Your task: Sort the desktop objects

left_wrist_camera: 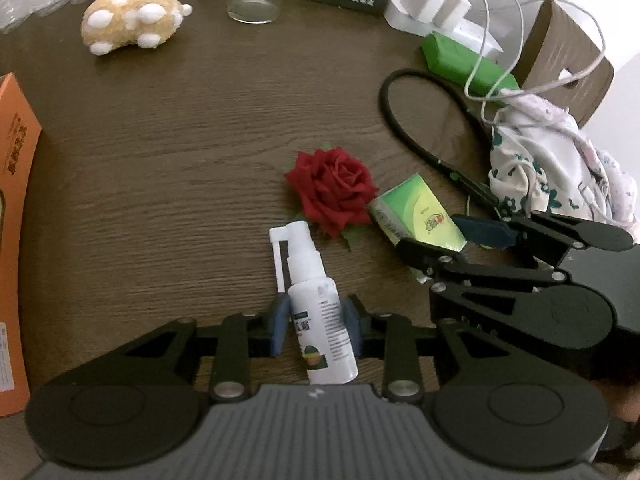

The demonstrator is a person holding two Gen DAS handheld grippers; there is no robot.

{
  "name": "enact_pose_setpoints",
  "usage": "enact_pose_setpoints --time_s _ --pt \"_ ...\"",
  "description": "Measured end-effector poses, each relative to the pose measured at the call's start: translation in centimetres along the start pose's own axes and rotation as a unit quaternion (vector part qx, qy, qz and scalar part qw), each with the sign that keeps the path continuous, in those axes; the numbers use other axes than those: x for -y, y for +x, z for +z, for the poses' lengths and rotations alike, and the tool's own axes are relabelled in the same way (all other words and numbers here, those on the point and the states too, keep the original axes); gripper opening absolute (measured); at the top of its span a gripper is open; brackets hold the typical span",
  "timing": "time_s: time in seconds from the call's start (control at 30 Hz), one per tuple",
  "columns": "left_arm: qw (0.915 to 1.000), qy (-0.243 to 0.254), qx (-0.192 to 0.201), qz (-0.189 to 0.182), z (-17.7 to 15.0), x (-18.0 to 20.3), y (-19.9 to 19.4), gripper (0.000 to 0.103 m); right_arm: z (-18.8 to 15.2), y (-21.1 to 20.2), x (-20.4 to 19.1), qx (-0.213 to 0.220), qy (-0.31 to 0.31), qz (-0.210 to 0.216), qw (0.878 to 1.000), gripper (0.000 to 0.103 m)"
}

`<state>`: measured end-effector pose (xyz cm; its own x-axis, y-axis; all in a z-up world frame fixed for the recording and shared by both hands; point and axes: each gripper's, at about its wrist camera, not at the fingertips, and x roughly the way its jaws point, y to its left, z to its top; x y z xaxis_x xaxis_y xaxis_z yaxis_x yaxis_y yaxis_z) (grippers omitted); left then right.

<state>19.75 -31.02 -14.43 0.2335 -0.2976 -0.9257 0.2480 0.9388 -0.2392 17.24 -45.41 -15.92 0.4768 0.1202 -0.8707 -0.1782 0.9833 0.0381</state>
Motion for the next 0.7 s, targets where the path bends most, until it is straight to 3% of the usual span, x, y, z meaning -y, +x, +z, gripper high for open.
enact_pose_setpoints --time_s 0.13,0.3,0.5,0.7 --pt "0.9998 0.019 0.003 0.006 -0.3 0.4 0.0 0.033 -0.4 -0.3 0.0 -0.001 0.016 0.001 1.000 0.045" --pt "0.9990 0.041 0.007 0.014 -0.6 0.8 0.0 0.027 -1.1 -1.1 0.3 -0.001 0.033 0.001 0.999 0.045" --pt "0.9994 0.032 0.005 0.015 -1.0 -0.3 -0.4 0.027 -1.6 -1.7 0.1 0.001 0.042 -0.001 0.999 0.045" --pt "0.9989 0.039 0.026 0.006 -1.7 -1.0 -2.9 0.027 -1.8 -2.9 -0.5 0.008 0.052 0.001 0.999 0.045"
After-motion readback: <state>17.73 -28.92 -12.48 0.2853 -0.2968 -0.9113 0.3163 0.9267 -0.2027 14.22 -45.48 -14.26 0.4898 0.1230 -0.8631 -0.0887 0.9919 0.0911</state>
